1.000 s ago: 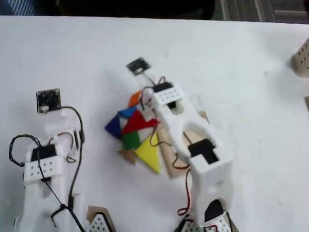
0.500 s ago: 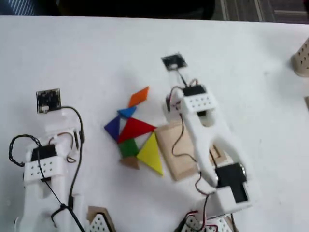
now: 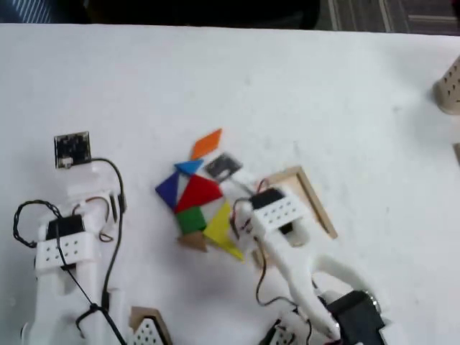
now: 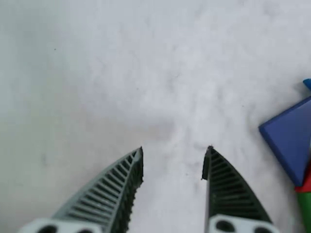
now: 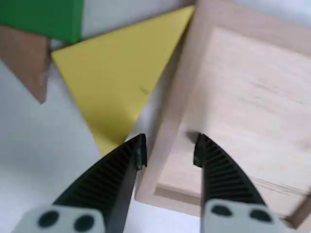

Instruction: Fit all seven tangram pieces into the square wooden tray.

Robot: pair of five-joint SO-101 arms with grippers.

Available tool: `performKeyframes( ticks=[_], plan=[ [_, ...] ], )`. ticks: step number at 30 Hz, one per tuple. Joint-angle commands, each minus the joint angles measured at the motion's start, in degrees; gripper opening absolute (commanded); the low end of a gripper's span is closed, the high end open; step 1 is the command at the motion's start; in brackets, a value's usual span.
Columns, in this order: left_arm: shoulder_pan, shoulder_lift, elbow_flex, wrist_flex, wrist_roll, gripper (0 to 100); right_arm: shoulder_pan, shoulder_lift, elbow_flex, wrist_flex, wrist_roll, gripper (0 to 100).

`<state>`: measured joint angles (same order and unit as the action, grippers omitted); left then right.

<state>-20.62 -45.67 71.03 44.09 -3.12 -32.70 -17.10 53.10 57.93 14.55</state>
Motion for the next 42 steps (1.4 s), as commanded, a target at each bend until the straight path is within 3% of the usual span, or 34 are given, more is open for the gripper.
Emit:
performKeyframes(
  ticks=[1,6,11,15,19,24,30,35,40,42],
  plan=[
    [-0.7,0.1,-0.4,-1.9,0.6,21,-3.3,-1.9,0.4,-1.0,0.8,18.4],
    [-0.7,0.1,-0.4,-1.9,0.6,21,-0.7,-1.7,1.6,-6.6,0.8,16.0],
    [-0.7,0.1,-0.4,-1.9,0.6,21,4.8,-1.7,1.8,-13.4,0.8,0.9],
    [-0.7,0.1,-0.4,-1.9,0.6,21,7.7,-1.7,1.5,-17.7,0.2,2.9],
    [-0.7,0.1,-0.4,-1.9,0.6,21,8.1,-0.7,-0.9,-18.9,-11.2,1.7],
    [-0.7,0.1,-0.3,-1.9,0.6,21,8.8,11.1,-10.7,-18.8,-19.7,1.7],
    [-0.7,0.1,-0.3,-1.9,0.6,21,11.5,25.3,-29.6,-7.2,-27.4,1.9],
    [-0.7,0.1,-0.3,-1.9,0.6,21,11.9,25.3,-36.0,2.1,-28.0,3.0],
    [-0.7,0.1,-0.3,-1.9,0.6,21,10.5,21.0,-35.5,5.4,-28.0,20.4],
    [-0.7,0.1,-0.3,-1.9,0.6,21,10.0,18.9,-35.4,6.6,-27.9,22.5]
  ],
)
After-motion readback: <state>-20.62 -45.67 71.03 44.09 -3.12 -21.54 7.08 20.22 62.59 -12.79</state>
